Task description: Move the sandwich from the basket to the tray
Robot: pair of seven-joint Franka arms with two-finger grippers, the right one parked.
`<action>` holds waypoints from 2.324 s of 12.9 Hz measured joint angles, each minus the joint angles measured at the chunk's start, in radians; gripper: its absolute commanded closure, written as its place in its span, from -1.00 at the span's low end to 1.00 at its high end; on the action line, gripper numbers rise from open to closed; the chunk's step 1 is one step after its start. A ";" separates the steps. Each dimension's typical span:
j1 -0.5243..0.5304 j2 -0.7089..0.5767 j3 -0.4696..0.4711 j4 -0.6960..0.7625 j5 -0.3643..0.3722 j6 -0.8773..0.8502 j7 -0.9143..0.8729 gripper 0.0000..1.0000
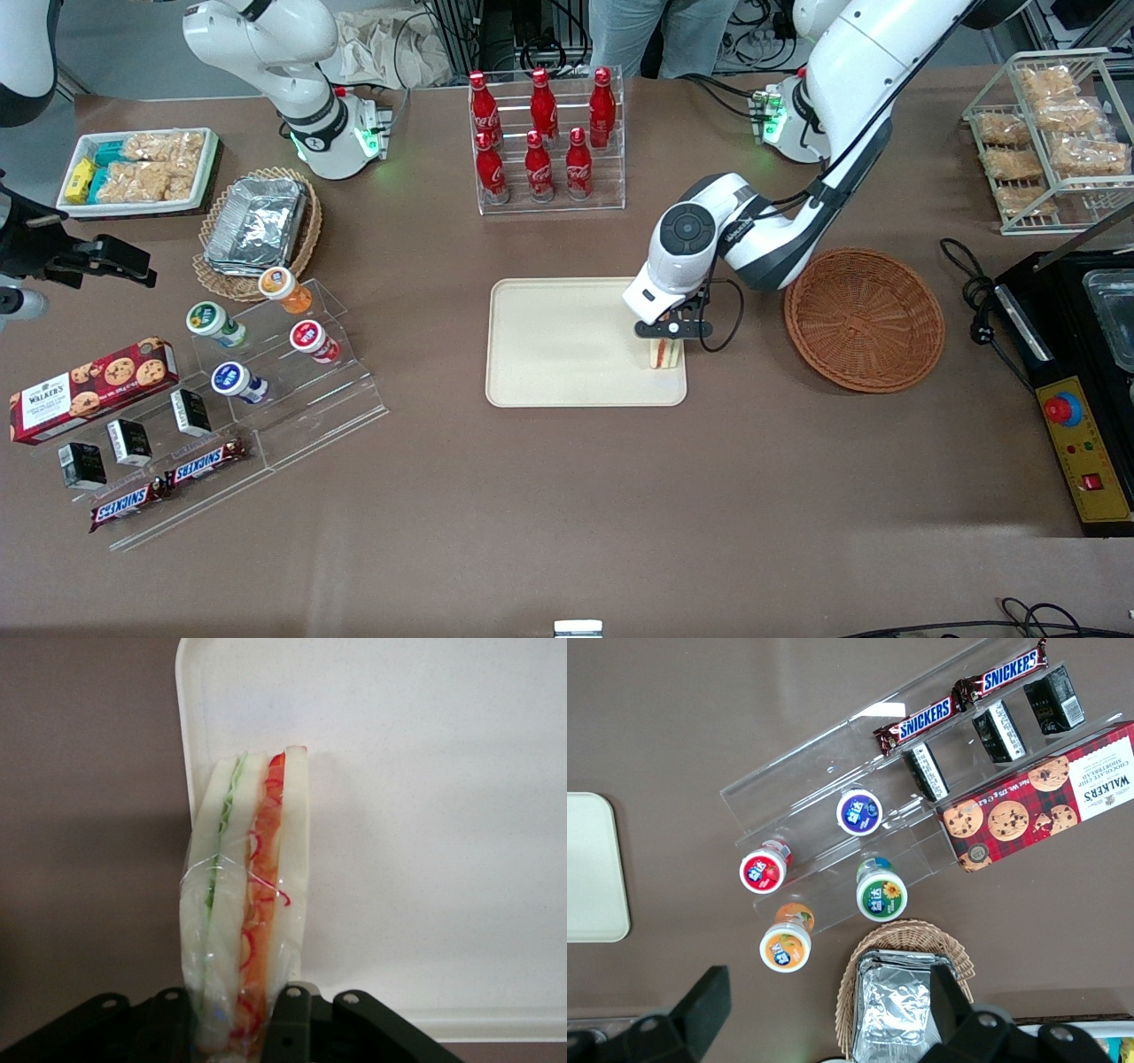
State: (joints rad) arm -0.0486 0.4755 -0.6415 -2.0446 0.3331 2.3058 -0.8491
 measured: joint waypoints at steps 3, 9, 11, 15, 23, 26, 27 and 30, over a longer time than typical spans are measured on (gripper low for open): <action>0.000 0.004 0.000 0.000 0.022 0.001 -0.005 -1.00; 0.000 0.004 0.000 0.001 0.029 0.003 -0.018 -1.00; 0.000 0.003 0.000 0.014 0.031 -0.006 -0.049 -1.00; 0.007 -0.050 -0.002 0.129 0.022 -0.167 -0.079 -1.00; 0.026 -0.071 -0.005 0.429 -0.019 -0.467 -0.015 -1.00; 0.044 -0.085 -0.004 0.463 -0.021 -0.522 0.007 -1.00; 0.057 -0.097 -0.004 0.471 -0.031 -0.555 0.037 -1.00; 0.098 -0.135 0.020 0.534 -0.101 -0.701 0.214 -1.00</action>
State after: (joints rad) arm 0.0495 0.3406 -0.6213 -1.5108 0.2325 1.6051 -0.6353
